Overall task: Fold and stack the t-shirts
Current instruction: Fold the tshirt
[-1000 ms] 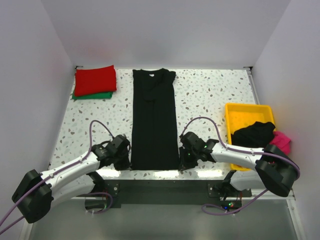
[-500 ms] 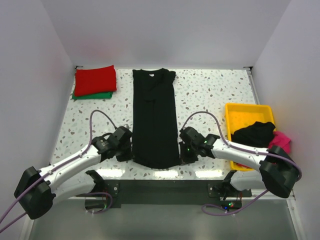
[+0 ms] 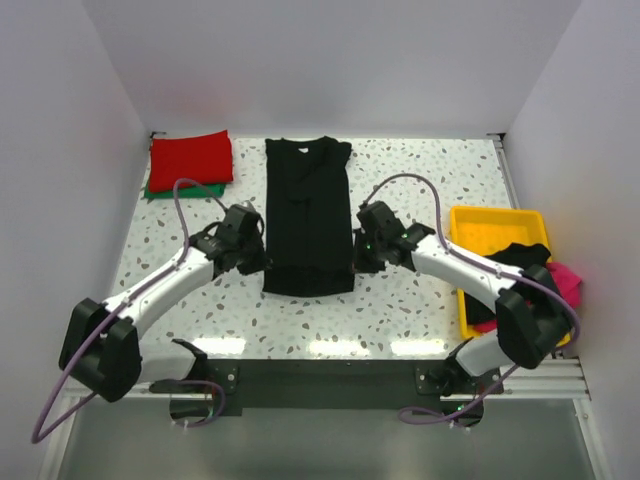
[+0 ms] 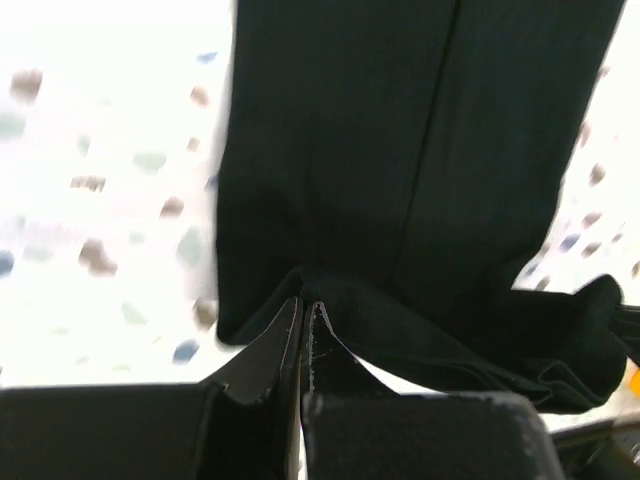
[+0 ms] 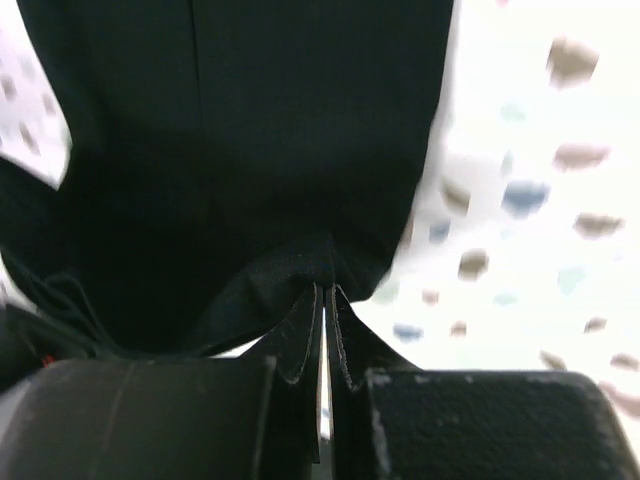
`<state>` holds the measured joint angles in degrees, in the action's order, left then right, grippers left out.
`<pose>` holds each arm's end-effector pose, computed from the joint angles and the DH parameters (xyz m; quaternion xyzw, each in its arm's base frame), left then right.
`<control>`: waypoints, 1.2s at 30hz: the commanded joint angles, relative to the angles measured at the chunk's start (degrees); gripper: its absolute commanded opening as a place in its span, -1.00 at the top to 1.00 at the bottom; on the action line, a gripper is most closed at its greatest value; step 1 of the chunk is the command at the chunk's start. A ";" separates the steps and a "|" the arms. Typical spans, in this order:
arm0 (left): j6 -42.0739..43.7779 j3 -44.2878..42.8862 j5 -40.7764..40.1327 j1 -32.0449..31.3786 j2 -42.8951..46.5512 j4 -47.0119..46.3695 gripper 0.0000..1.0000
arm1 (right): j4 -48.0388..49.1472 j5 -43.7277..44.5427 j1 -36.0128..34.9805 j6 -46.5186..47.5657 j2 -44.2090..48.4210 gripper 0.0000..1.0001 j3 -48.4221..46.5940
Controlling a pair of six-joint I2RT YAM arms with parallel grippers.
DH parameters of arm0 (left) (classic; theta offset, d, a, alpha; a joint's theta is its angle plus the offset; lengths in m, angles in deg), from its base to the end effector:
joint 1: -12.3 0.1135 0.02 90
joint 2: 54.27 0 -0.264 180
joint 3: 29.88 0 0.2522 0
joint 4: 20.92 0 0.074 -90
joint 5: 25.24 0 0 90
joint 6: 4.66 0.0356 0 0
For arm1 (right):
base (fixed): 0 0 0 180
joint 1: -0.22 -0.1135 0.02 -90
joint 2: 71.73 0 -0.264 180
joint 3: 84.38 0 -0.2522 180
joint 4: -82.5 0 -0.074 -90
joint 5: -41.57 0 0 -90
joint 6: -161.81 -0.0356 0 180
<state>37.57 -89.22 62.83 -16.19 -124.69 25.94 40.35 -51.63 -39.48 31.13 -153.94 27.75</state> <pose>0.2090 -0.1121 0.2209 -0.1655 0.9466 -0.1577 0.2272 0.2211 0.1862 0.2213 0.0001 0.9572 0.2064 0.2029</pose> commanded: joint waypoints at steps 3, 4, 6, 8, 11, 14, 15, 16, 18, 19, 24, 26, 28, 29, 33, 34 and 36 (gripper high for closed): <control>-0.22 -9.51 -1.40 2.99 -10.42 -10.25 1.00 | 4.03 3.91 4.18 1.75 -11.46 1.00 -11.97; -0.48 -10.83 -1.41 3.44 -11.93 -10.25 1.00 | 4.12 3.82 4.72 1.84 -13.04 1.00 -13.55; -0.92 -14.25 -2.02 4.66 -15.78 -10.69 1.00 | 4.30 3.99 6.47 1.84 -17.16 1.00 -17.16; -1.10 -17.33 -3.16 6.16 -18.08 -11.13 1.00 | 4.56 3.73 8.23 1.75 -19.38 1.00 -20.05; -1.10 -20.58 -2.20 8.18 -22.74 -12.01 1.00 | 4.30 3.99 10.16 1.67 -22.89 1.00 -23.48; -0.57 -23.92 -2.72 9.59 -27.74 -11.84 1.00 | 4.21 3.29 11.75 1.40 -26.06 1.00 -26.57; -0.48 -24.63 -2.72 9.94 -28.63 -11.92 1.00 | 3.86 3.29 12.01 1.49 -26.94 1.00 -27.36; -0.40 -25.25 -2.64 10.21 -29.25 -12.01 1.00 | 3.69 3.29 12.28 1.49 -28.16 1.00 -28.93; -0.39 -26.83 -2.46 11.09 -31.09 -11.92 1.00 | 3.42 3.29 13.16 1.58 -29.14 1.00 -30.09; -0.40 -27.10 -2.20 11.44 -31.45 -12.36 1.00 | 3.42 3.38 13.33 1.58 -29.84 1.00 -30.61; 0.22 -29.91 -1.06 12.67 -33.91 -12.45 1.00 | 1.93 3.29 14.83 1.93 -32.30 1.00 -35.01; 0.39 -30.79 -0.97 13.02 -34.18 -12.27 1.00 | 1.75 3.29 15.18 2.10 -32.39 1.00 -35.89; 0.48 -31.06 -0.53 13.28 -34.35 -12.88 1.00 | 1.75 3.29 15.27 2.10 -32.40 1.00 -36.50; 0.74 -31.23 0.00 13.55 -34.61 -13.32 1.00 | 1.66 3.38 15.53 2.19 -32.57 1.00 -36.77; 1.27 -33.51 0.70 14.08 -37.07 -13.07 1.00 | 0.79 3.29 16.15 2.54 -34.58 1.00 -39.23; 1.36 -34.39 0.88 14.16 -37.51 -13.06 1.00 | 0.70 3.29 16.24 2.46 -35.03 1.00 -40.10; 1.89 -34.92 0.70 14.25 -38.74 -13.85 1.00 | 0.52 3.29 16.50 2.80 -36.34 1.00 -40.90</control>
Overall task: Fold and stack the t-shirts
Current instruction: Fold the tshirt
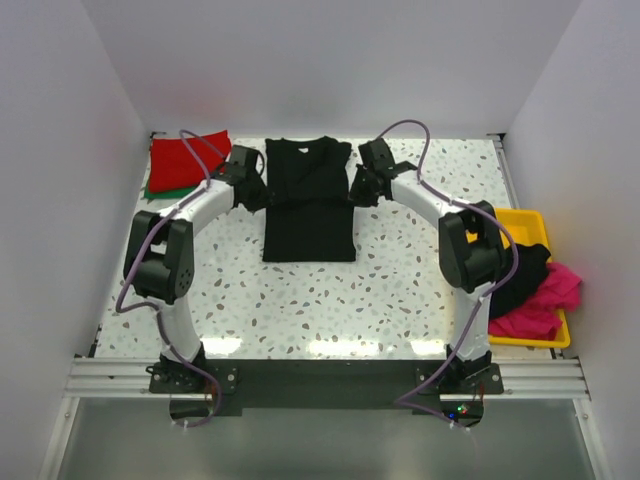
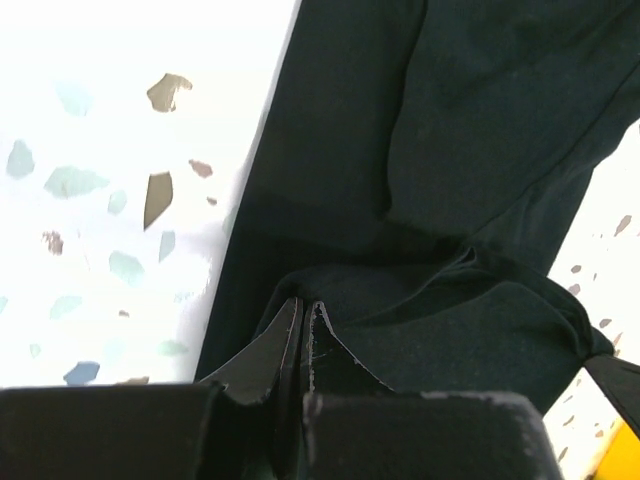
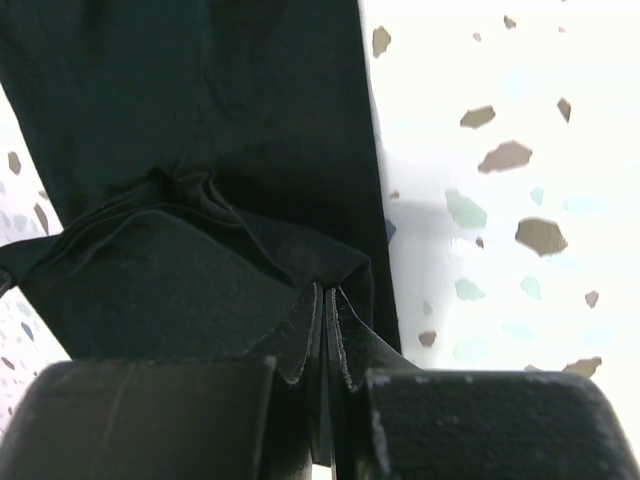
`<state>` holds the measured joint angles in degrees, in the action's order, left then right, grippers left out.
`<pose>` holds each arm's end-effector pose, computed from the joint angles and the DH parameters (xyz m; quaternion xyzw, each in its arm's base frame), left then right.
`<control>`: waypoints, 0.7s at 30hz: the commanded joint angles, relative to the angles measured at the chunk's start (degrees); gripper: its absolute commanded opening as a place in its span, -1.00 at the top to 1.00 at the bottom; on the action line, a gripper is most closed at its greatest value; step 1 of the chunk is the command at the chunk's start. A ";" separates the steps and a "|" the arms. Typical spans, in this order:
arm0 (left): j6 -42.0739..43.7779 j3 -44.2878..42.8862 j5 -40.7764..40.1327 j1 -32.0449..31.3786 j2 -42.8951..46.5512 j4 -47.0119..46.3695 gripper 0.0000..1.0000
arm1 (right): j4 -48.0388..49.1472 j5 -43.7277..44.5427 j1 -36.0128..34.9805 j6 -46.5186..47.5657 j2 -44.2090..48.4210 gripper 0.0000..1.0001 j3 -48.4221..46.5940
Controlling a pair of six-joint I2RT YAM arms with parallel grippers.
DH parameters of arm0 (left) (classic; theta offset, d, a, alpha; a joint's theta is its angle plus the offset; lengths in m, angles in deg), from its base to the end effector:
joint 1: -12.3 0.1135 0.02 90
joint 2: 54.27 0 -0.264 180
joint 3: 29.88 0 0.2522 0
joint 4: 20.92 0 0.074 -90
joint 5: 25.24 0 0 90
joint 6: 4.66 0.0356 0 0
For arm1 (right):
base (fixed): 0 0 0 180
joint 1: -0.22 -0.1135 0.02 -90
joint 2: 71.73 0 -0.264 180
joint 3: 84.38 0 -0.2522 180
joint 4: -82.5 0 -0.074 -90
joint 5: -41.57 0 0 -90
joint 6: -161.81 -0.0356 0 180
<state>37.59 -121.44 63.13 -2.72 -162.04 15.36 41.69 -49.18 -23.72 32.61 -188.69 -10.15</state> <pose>0.3957 -0.1051 0.2076 -0.2712 0.9072 -0.1559 0.2815 0.4153 0.1849 0.2135 0.1234 0.9374 0.1757 0.2741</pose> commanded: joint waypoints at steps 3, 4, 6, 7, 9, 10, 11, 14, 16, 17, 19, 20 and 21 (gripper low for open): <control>2.39 -3.76 0.57 1.14 -2.88 -3.98 1.00 | -0.64 0.84 0.92 1.93 -3.26 1.00 -4.67; 2.48 -4.02 0.83 1.23 -3.24 -4.41 1.00 | -0.55 0.84 1.09 2.11 -3.70 1.00 -5.37; 3.18 -4.20 1.36 1.67 -4.12 -5.55 0.99 | -0.81 0.84 1.53 2.20 -4.41 1.00 -6.16; 3.53 -3.94 2.67 1.93 -4.21 -7.04 0.92 | -0.47 0.93 1.71 2.29 -4.93 1.00 -6.43; 4.32 -3.06 4.08 2.37 -3.77 -11.07 0.69 | -0.03 0.84 2.32 2.99 -5.29 1.00 -6.96; 4.85 -2.28 5.39 2.81 -3.51 -12.32 0.61 | 0.41 0.93 2.58 3.95 -5.64 1.00 -7.74; 5.03 -2.27 5.76 2.98 -3.24 -12.85 0.44 | 0.50 0.84 2.67 4.65 -5.90 0.99 -8.36; 5.56 -2.36 6.46 3.51 -2.10 -13.91 0.24 | -1.16 1.19 2.68 7.38 -6.78 0.82 -11.61; 5.65 -1.48 6.11 3.51 -0.96 -13.56 0.15 | -1.52 1.54 2.67 9.05 -6.43 0.44 -12.49; 5.12 -0.52 5.07 3.43 1.05 -13.47 0.10 | -1.43 1.98 2.67 10.36 -5.47 0.28 -12.32; 3.37 5.16 5.67 2.99 3.86 -17.67 0.09 | -1.51 3.65 2.68 11.77 -4.33 -0.02 -11.88; 2.58 6.94 5.67 2.72 6.32 -18.56 0.09 | -1.69 4.09 2.67 11.95 -3.80 -0.10 -11.79; 2.14 8.44 5.93 2.29 7.21 -19.87 0.12 | -1.78 4.01 2.76 11.95 -2.40 -0.12 -11.53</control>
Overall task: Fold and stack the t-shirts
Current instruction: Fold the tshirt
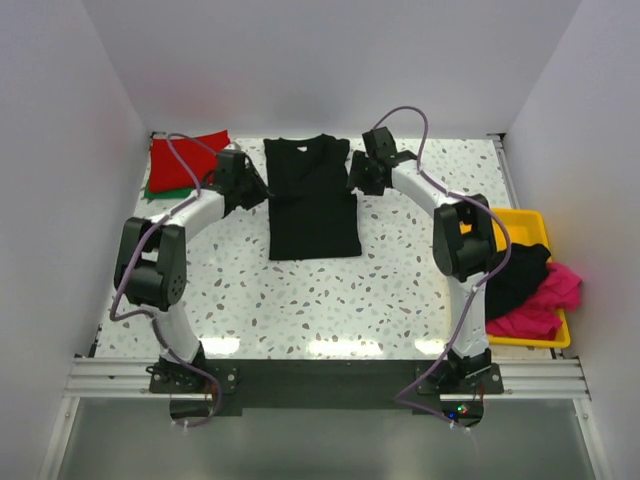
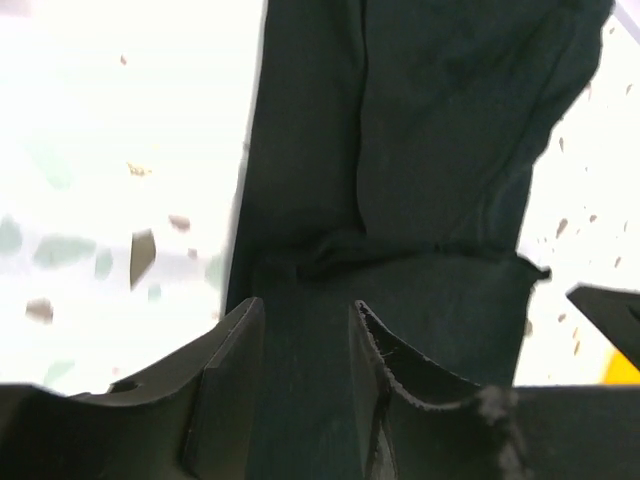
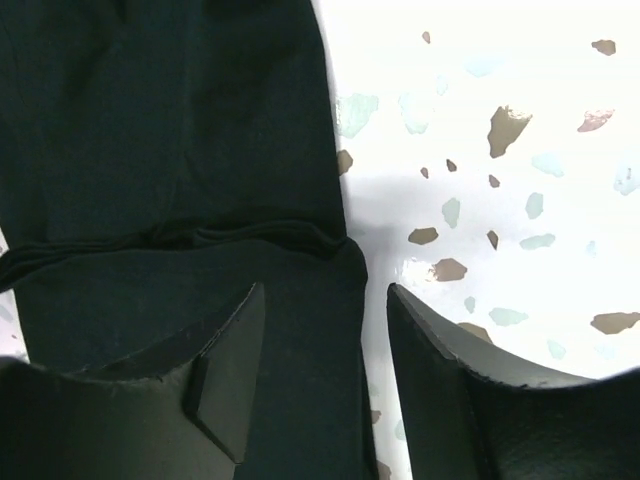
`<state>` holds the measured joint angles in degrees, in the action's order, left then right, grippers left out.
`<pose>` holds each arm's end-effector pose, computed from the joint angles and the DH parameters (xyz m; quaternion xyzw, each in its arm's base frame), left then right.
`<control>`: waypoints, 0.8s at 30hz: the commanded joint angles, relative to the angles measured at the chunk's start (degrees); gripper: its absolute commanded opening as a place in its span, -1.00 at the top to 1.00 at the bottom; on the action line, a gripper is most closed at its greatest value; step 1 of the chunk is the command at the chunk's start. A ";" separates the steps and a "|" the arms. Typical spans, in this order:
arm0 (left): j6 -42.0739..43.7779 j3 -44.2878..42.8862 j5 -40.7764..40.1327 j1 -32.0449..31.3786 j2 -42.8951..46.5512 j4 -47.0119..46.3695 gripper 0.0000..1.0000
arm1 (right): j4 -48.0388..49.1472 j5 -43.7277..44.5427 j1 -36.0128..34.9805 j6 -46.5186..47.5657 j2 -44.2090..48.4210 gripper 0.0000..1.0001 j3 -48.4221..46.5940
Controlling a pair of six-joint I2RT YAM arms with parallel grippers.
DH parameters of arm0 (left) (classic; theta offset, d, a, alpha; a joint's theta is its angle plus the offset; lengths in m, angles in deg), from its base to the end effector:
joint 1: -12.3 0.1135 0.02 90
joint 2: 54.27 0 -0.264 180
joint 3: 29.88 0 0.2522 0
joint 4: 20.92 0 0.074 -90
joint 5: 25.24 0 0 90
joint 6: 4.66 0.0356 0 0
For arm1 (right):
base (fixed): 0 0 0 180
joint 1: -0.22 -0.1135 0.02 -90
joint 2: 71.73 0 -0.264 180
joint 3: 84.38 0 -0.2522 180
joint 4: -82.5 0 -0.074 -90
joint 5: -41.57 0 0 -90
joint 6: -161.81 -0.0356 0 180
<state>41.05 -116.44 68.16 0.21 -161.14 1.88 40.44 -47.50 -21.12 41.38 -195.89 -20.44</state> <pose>0.4035 -0.0886 0.2037 -0.2430 0.8843 -0.2119 0.3377 0.4549 0.1771 0.2123 0.0773 0.9370 0.1419 0.3098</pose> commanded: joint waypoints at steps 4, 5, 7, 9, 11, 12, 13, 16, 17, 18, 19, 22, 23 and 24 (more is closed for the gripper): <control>-2.90 8.80 -0.05 -5.90 9.30 -6.66 0.42 | 0.69 0.04 -1.32 1.35 9.54 -0.11 4.73; -3.34 9.68 -0.41 -6.96 9.75 -6.66 0.47 | 1.22 -0.14 -1.85 1.08 10.68 -0.10 6.57; -4.30 12.75 -1.37 -9.86 10.89 -8.15 0.64 | 3.75 -0.40 -3.52 -0.14 14.02 -0.09 12.98; -4.92 15.21 -1.47 -11.80 11.24 -10.27 0.76 | 6.22 -0.84 -5.19 -1.20 16.48 -0.08 18.77; -5.71 16.97 -0.85 -12.60 11.33 -12.36 0.89 | 7.37 -0.84 -6.42 -1.73 17.72 -0.06 21.60; -5.89 19.25 -0.50 -13.03 11.59 -13.51 0.91 | 7.90 -0.84 -7.13 -1.82 18.24 -0.06 24.05; -6.07 20.40 0.02 -13.13 11.77 -14.48 0.94 | 8.86 -0.75 -8.53 -1.82 19.03 -0.05 25.12; -6.24 24.27 -0.76 -13.13 11.95 -16.68 1.00 | 10.19 0.30 -10.65 -1.99 19.05 -0.05 28.20; -6.33 25.15 -1.20 -13.13 12.03 -17.03 1.00 | 10.28 0.21 -10.82 -2.00 18.78 -0.04 28.82; -6.33 26.81 -1.55 -13.13 12.21 -17.47 1.00 | 10.36 0.21 -10.82 -2.17 18.17 -0.04 29.61; -6.77 27.52 -1.73 -13.13 12.39 -18.00 1.00 | 9.76 0.65 -10.74 -2.26 17.73 -0.03 29.88; -7.12 29.81 -1.90 -13.13 12.21 -18.62 1.00 | 7.47 3.02 -10.74 -2.44 16.32 -0.01 30.76; -7.30 30.69 -1.99 -13.13 12.21 -18.62 1.00 | 6.94 3.98 -10.82 -2.52 15.97 0.00 31.54; -7.39 31.22 -2.08 -13.13 12.39 -18.62 1.00 | 6.68 4.43 -10.74 -2.61 16.14 0.01 31.98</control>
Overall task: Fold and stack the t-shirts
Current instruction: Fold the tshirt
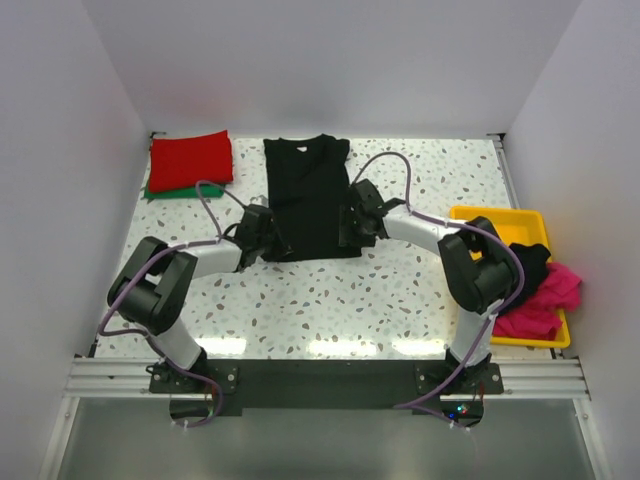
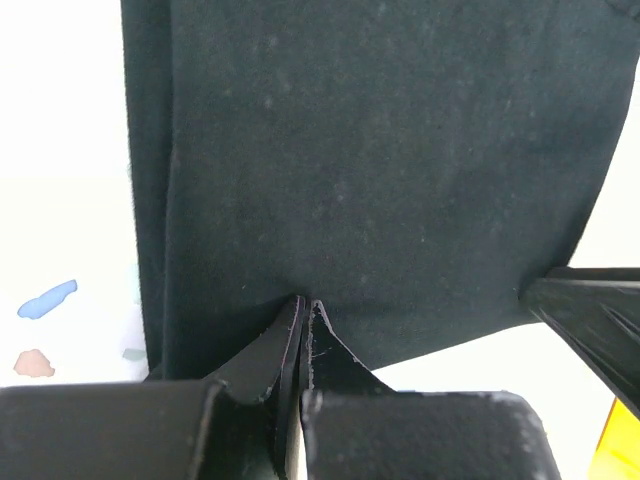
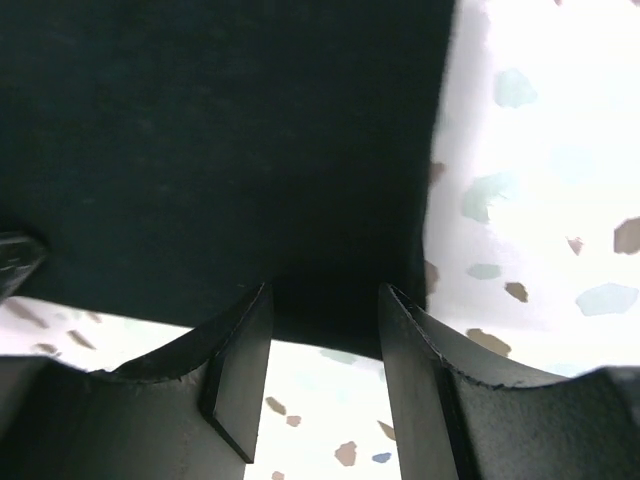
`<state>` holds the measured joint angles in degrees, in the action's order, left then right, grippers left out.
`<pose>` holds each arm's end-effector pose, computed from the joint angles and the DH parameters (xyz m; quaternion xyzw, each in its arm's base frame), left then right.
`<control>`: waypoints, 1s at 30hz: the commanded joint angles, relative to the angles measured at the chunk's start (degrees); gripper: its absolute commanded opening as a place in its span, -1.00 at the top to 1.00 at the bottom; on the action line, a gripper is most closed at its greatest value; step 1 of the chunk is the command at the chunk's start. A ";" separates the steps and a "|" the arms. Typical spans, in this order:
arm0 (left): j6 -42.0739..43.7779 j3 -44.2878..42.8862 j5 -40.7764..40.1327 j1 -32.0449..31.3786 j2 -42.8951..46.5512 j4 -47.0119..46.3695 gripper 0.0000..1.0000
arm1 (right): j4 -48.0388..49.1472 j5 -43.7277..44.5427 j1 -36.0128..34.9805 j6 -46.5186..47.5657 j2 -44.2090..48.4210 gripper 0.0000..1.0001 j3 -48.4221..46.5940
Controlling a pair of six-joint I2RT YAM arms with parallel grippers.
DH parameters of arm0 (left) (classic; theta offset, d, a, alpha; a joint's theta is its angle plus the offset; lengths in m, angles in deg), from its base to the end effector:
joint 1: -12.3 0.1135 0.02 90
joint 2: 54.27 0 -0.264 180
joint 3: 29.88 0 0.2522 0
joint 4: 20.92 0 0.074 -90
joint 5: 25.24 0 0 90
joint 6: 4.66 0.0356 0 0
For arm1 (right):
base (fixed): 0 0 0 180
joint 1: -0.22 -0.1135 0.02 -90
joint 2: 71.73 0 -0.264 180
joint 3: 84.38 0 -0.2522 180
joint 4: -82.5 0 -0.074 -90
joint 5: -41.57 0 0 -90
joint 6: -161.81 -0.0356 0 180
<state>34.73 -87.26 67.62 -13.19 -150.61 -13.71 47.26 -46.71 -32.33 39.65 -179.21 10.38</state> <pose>0.2891 -0.1398 0.1383 -0.1926 0.9073 -0.2482 0.2795 0.3307 0.2098 0.1775 0.0009 0.9599 0.1377 0.2442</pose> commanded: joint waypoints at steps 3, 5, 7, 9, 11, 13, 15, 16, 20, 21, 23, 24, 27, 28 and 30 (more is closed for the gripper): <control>-1.60 4.32 -1.71 0.18 2.29 -3.47 1.00 | 0.20 3.82 0.39 -1.41 -0.19 0.01 3.62; -1.77 5.20 -1.80 0.27 2.56 -3.65 1.00 | 0.20 3.47 0.39 -1.41 -0.18 0.04 4.42; -1.86 6.43 -1.45 0.27 2.64 -3.82 1.00 | -0.06 3.56 0.39 -1.41 -0.27 0.07 5.21; -1.95 7.66 -0.75 0.27 2.90 -4.09 1.00 | -0.06 3.47 0.47 -1.50 -0.01 0.08 6.17; -2.12 9.50 -0.48 0.27 3.61 -4.79 1.00 | -0.06 3.12 0.47 -1.67 0.34 0.09 7.58; -2.13 10.91 0.40 0.27 4.57 -5.67 1.00 | 0.29 2.77 0.30 -1.68 1.48 0.09 8.81; -1.86 12.67 0.92 0.27 4.93 -6.55 1.00 | 0.99 2.59 0.04 -1.94 2.45 0.09 11.09; -1.86 13.46 1.54 0.27 5.10 -6.98 1.00 | 1.17 2.59 -0.14 -1.94 3.15 0.09 11.80; -2.21 17.94 3.30 -0.08 6.33 -9.27 1.00 | 2.05 1.63 -1.28 -2.55 5.26 0.10 16.45; -2.39 18.65 3.74 -0.25 7.12 -9.45 1.00 | 2.22 1.36 -1.89 -2.90 5.87 0.10 17.33; -2.65 20.75 3.91 -0.87 8.35 -9.36 1.00 | 2.66 1.10 -2.42 -3.34 8.15 0.10 20.31; -3.00 21.63 4.09 -1.22 9.84 -9.45 1.00 | 2.93 1.18 -3.03 -3.95 9.12 0.10 21.37; -3.88 24.80 4.53 -2.27 13.35 -8.75 1.00 | 3.54 0.75 -4.61 -5.62 13.41 0.10 26.21; -4.14 25.59 4.53 -2.63 14.32 -8.49 1.00 | 3.81 0.40 -5.14 -6.15 14.48 0.10 27.52; -4.84 27.88 5.14 -3.33 17.30 -7.34 1.00 | 3.81 0.04 -6.72 -7.56 17.55 0.10 30.34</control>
<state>29.92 -63.45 72.86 -15.60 -135.33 -28.92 58.52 -46.36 -37.12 34.64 -163.10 35.16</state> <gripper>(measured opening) 0.014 0.447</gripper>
